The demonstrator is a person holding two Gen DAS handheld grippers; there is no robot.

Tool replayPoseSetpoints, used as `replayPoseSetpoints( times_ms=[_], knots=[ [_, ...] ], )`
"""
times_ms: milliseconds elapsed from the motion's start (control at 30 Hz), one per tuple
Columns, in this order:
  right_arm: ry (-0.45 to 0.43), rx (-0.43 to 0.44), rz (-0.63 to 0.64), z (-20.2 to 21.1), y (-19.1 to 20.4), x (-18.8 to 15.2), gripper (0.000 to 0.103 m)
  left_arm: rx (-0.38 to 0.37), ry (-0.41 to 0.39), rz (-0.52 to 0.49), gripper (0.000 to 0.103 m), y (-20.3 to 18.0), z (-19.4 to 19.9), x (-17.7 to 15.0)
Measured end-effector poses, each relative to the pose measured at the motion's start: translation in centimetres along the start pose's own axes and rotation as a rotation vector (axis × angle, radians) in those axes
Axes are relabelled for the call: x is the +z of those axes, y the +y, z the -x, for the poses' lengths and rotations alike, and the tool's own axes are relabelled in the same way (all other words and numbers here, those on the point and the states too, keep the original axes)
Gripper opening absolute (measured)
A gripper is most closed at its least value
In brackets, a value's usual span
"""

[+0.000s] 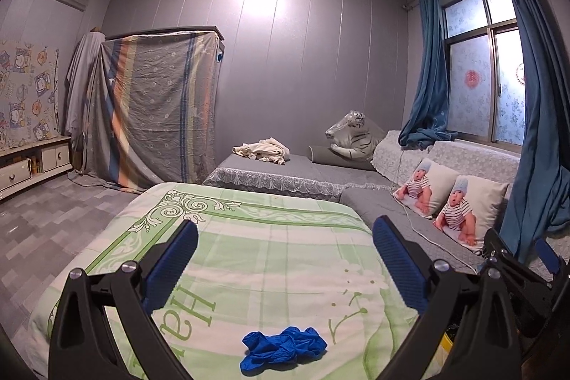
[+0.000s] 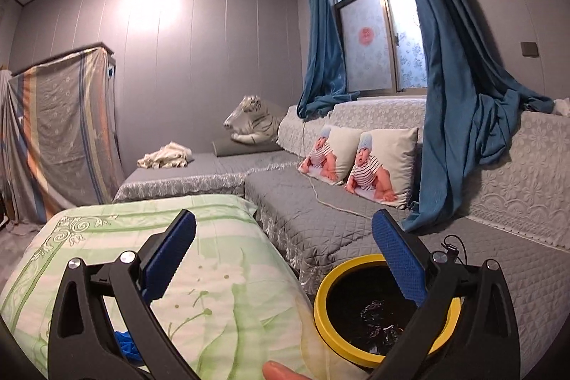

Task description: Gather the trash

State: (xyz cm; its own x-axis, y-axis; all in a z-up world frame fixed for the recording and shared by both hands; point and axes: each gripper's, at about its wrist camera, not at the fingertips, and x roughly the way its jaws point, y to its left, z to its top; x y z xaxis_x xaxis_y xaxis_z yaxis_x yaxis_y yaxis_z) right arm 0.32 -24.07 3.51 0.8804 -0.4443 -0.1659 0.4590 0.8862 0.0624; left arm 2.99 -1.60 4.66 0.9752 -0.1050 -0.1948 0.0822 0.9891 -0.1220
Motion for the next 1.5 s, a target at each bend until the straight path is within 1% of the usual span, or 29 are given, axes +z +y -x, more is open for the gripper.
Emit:
replayPoseSetpoints(
  times_ms=[167,333,567,1500],
  knots=[
    [-0.010,-0.006,0.005,0.1,-0.1,-0.6,0.095,-0.023,0.016,0.003,0.095,-0.4,0.2,-0.7],
    [0.001,0.024,0.015,0.1,0.4,-1.4,0.095,-0.027,0.036,0.025,0.095,-0.1,0.0,-1.2],
    [0.006,0.040,0.024,-0.3,0.8,-1.7,0.095,-0.005,0.034,0.039,0.095,0.4,-0.1,-1.3],
    [0.039,0.064,0.034,-1.1,1.4,-2.6,0.095,-0.001,0.046,0.058,0.095,0.6,-0.3,-1.4]
  ],
)
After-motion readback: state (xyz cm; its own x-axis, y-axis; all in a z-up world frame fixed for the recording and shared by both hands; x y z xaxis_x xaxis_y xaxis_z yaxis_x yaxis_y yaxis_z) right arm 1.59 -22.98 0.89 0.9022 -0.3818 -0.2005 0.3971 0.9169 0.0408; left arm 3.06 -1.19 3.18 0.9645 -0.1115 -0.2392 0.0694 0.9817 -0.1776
